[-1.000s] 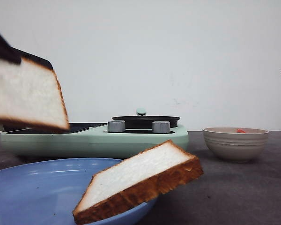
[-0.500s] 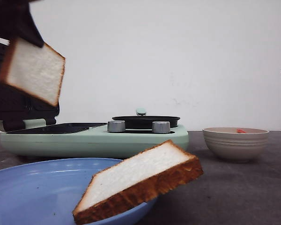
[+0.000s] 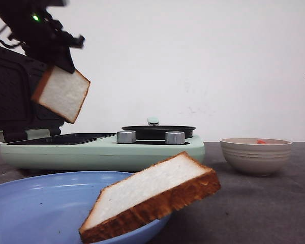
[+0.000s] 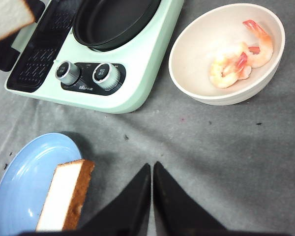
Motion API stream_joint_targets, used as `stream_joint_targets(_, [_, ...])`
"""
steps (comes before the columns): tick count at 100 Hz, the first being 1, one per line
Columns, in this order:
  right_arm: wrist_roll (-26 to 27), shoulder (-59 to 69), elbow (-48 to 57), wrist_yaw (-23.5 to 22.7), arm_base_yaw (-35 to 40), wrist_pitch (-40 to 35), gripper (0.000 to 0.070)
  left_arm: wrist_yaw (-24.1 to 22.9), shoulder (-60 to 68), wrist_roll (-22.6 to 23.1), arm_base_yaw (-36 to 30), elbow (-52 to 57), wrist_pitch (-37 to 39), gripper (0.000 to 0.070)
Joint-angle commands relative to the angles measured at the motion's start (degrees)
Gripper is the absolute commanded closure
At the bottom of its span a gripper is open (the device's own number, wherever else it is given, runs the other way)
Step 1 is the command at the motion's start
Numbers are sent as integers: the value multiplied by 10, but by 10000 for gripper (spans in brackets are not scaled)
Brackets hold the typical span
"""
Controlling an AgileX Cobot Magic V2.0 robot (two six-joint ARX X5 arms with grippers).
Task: Make breakfast with bread and shrimp
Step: 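Lift the bread slice with the left gripper toward the sandwich press, then lower the bread into the farther press well and open the left gripper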
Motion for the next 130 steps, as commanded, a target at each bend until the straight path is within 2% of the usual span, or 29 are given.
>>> stream_joint_targets(1, [-10,2,10,0,2,3,700,-5,29,44,2,31,8,696])
stream_joint_targets(27, [-11,2,10,0,2,3,700,-20,113,103,10,105,14,696])
stream_joint_targets(45, [-12,2,10,0,2,3,700,-37,150,144,11,115,56,696])
stream_joint_targets(96, [-18,2,10,2,2,3,700,-38,197,144,10,127,66,697])
stream_joint_targets(119, [-18,2,10,2,2,3,700,-27,197,144,8,127,31,694])
stream_joint_targets(123, [-18,2,10,2,2,3,700,-27,197,144,7,127,24,677])
stream_joint_targets(130, [-18,2,10,2,2,3,700,-27,197,144,5,127,17,597])
